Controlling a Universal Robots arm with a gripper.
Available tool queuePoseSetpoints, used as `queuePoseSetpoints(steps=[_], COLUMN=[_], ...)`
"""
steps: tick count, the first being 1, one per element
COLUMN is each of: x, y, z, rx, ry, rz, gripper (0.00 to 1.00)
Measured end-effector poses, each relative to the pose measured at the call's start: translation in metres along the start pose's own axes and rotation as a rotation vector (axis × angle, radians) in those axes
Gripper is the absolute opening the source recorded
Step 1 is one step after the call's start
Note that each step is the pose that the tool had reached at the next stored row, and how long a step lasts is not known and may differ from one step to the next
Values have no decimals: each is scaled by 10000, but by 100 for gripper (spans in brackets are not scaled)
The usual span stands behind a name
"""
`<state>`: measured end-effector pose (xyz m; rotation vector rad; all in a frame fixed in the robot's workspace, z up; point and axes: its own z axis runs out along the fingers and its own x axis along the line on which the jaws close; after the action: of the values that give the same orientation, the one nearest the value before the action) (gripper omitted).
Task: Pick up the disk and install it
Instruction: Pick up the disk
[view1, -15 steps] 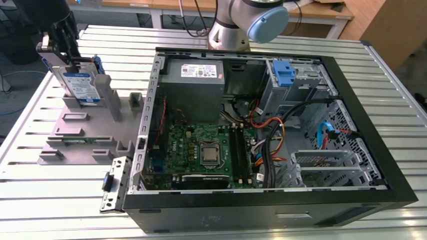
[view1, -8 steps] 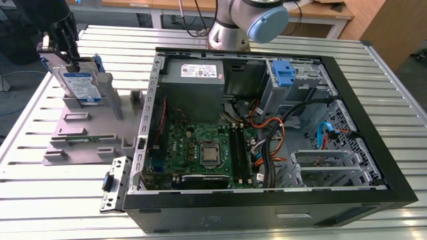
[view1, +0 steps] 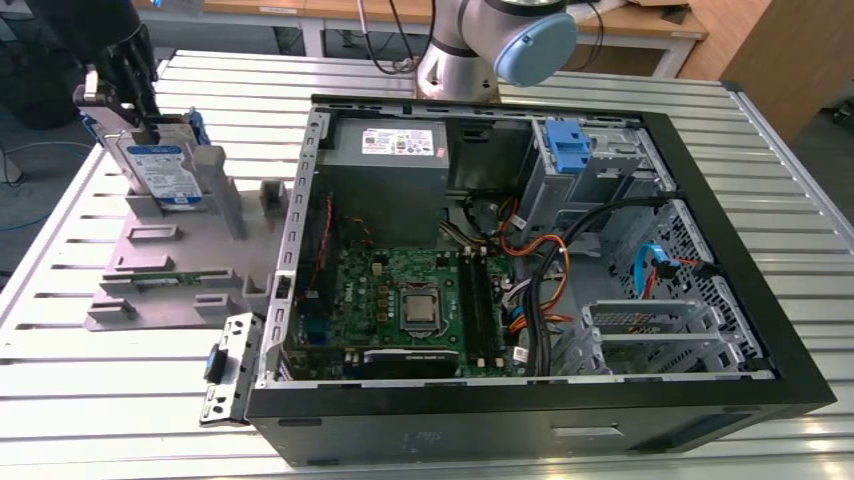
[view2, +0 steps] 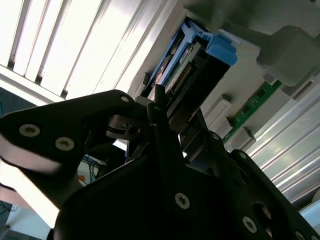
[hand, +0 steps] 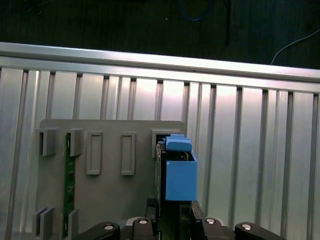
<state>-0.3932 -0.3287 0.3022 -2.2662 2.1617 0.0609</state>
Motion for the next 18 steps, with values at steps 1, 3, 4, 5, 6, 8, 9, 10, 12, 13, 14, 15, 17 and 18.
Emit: queuePoseSetpoints(steps=[1, 3, 4, 5, 6, 8, 9, 10, 12, 13, 14, 15, 17, 18], x=[0, 0, 0, 0, 0, 0, 0, 0, 0, 0, 0, 0, 0, 0], y=[0, 0, 0, 0, 0, 0, 0, 0, 0, 0, 0, 0, 0, 0], z=[2, 7, 8, 8, 8, 9, 9, 9, 9, 9, 9, 9, 9, 9], rx=[5, 16, 20, 21, 22, 24, 24, 24, 24, 24, 25, 25, 24, 25], ry=[-2, -10, -12, -12, -13, -14, -14, -14, -14, -14, -14, -14, -14, -14], rz=[179, 540, 667, 674, 675, 677, 678, 681, 685, 685, 686, 687, 689, 699], gripper=[35, 35, 35, 35, 35, 35, 35, 35, 35, 35, 35, 35, 35, 35])
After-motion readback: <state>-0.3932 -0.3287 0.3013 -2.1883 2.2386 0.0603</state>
